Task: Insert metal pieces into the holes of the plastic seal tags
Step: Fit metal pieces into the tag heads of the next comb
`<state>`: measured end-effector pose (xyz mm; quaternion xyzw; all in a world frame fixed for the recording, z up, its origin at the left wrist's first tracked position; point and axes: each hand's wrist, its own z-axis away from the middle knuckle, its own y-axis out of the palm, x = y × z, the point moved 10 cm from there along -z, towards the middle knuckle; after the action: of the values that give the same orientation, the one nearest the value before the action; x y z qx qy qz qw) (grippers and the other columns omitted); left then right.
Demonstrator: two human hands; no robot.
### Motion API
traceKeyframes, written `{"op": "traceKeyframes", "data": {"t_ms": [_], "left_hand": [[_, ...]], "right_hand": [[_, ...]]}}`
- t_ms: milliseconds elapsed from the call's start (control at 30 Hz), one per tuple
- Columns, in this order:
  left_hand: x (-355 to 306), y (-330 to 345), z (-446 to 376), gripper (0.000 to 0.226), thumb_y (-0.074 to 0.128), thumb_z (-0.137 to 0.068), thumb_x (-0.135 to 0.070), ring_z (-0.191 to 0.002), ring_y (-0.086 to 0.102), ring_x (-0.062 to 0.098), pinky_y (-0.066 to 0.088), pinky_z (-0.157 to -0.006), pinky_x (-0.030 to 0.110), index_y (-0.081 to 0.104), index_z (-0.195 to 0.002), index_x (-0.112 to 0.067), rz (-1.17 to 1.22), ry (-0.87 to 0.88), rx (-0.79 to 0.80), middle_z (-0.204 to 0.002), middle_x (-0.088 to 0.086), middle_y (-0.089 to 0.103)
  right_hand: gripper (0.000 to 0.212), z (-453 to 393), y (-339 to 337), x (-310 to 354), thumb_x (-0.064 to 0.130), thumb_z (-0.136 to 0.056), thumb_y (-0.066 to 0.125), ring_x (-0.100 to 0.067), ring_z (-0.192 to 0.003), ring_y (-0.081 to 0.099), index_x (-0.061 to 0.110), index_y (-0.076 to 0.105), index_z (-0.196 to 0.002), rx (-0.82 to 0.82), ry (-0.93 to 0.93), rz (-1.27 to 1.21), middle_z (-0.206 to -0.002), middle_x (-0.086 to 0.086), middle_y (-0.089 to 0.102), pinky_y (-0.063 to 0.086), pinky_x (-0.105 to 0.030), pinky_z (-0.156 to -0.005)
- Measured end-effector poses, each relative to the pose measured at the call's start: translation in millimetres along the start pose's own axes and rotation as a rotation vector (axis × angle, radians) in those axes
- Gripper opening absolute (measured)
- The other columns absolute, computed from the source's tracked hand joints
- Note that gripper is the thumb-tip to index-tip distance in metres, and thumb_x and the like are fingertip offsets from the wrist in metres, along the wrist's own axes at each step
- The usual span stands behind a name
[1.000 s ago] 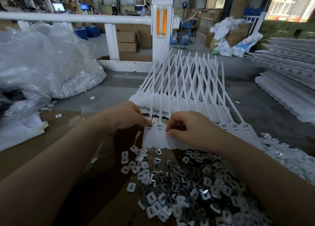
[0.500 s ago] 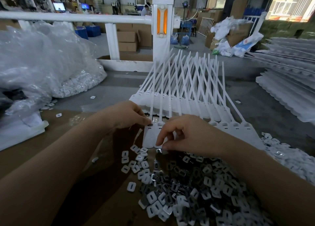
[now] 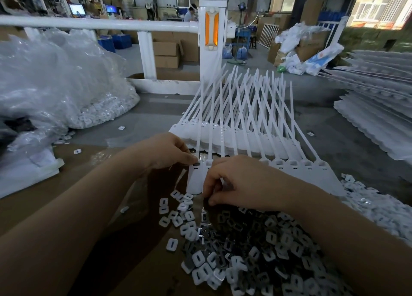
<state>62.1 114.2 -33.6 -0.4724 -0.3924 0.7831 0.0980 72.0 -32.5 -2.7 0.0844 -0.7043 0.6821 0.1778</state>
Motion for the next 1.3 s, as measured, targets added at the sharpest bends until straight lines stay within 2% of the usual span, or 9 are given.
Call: {"op": "traceKeyframes", "data": {"t_ms": [133, 233, 367, 500, 667, 933, 1100, 1233, 1300], "left_hand": [[0, 0, -1, 0.023, 0.081, -0.074, -0.042, -0.072, 0.066, 0.01, 0.042, -0.057, 0.023, 0.073, -0.08, -0.021, -0.004, 0.011, -0.003, -0.075, -0.004, 0.072], [-5, -1, 1, 0.02, 0.078, -0.078, -0.04, -0.074, 0.066, 0.01, 0.044, -0.058, 0.024, 0.071, -0.083, -0.022, -0.009, 0.058, -0.012, -0.078, -0.003, 0.072], [-38, -6, 13, 0.013, 0.074, -0.083, -0.038, -0.076, 0.064, 0.009, 0.046, -0.067, 0.026, 0.068, -0.083, -0.026, 0.047, 0.294, -0.102, -0.079, -0.005, 0.07], [-64, 9, 31, 0.011, 0.073, -0.082, -0.036, -0.083, 0.067, 0.018, 0.054, -0.078, 0.037, 0.073, -0.082, -0.026, 0.154, 0.433, 0.019, -0.082, -0.003, 0.073], [-71, 11, 37, 0.003, 0.072, -0.085, -0.027, -0.092, 0.069, 0.023, 0.054, -0.091, 0.046, 0.075, -0.084, -0.026, 0.217, 0.446, 0.047, -0.088, -0.001, 0.075], [-72, 11, 38, 0.009, 0.071, -0.087, -0.025, -0.091, 0.068, 0.023, 0.053, -0.092, 0.047, 0.074, -0.08, -0.028, 0.239, 0.45, 0.035, -0.086, -0.002, 0.075], [-69, 10, 37, 0.013, 0.069, -0.088, -0.028, -0.083, 0.069, 0.014, 0.052, -0.091, 0.044, 0.075, -0.076, -0.029, 0.235, 0.43, 0.024, -0.084, -0.003, 0.075], [-71, 12, 38, 0.011, 0.068, -0.087, -0.03, -0.089, 0.066, 0.032, 0.053, -0.087, 0.049, 0.075, -0.08, -0.024, 0.197, 0.441, 0.018, -0.086, 0.008, 0.073], [-72, 14, 38, 0.013, 0.066, -0.088, -0.033, -0.082, 0.063, 0.031, 0.053, -0.084, 0.05, 0.074, -0.082, -0.024, 0.179, 0.45, 0.026, -0.088, 0.014, 0.071]], "right_hand": [[0.018, 3, 2, -2, 0.038, -0.087, 0.067, 0.009, -0.081, 0.049, 0.042, 0.051, -0.081, 0.026, 0.025, 0.019, -0.087, 0.022, 0.051, 0.036, -0.011, -0.067], [0.02, 5, -3, -4, 0.037, -0.089, 0.066, 0.009, -0.082, 0.053, 0.042, 0.051, -0.077, -0.021, 0.058, -0.054, -0.083, 0.021, 0.057, 0.041, -0.01, -0.066], [0.015, 9, -27, -23, 0.031, -0.086, 0.07, 0.007, -0.074, 0.06, 0.036, 0.06, -0.077, -0.275, 0.173, -0.304, -0.078, 0.016, 0.065, 0.046, -0.01, -0.064], [0.01, 18, -45, -46, 0.023, -0.087, 0.07, 0.002, -0.068, 0.061, 0.029, 0.067, -0.08, -0.467, 0.251, -0.492, -0.075, 0.012, 0.069, 0.048, -0.018, -0.063], [0.015, 21, -46, -54, 0.009, -0.09, 0.065, 0.0, -0.063, 0.061, 0.022, 0.07, -0.084, -0.495, 0.259, -0.655, -0.075, 0.006, 0.072, 0.049, -0.015, -0.058], [0.017, 20, -46, -52, 0.008, -0.09, 0.064, 0.002, -0.066, 0.063, 0.023, 0.069, -0.086, -0.484, 0.24, -0.674, -0.074, 0.012, 0.072, 0.049, -0.014, -0.059], [0.016, 20, -48, -50, 0.009, -0.088, 0.067, 0.0, -0.067, 0.064, 0.025, 0.069, -0.084, -0.502, 0.223, -0.636, -0.077, 0.011, 0.073, 0.048, -0.012, -0.058], [0.012, 17, -44, -52, 0.012, -0.088, 0.067, 0.002, -0.071, 0.066, 0.024, 0.066, -0.09, -0.496, 0.235, -0.624, -0.079, 0.011, 0.074, 0.047, -0.009, -0.059], [0.01, 16, -42, -53, 0.014, -0.089, 0.067, 0.002, -0.072, 0.067, 0.022, 0.065, -0.094, -0.498, 0.24, -0.62, -0.08, 0.012, 0.074, 0.047, -0.009, -0.059]]}}
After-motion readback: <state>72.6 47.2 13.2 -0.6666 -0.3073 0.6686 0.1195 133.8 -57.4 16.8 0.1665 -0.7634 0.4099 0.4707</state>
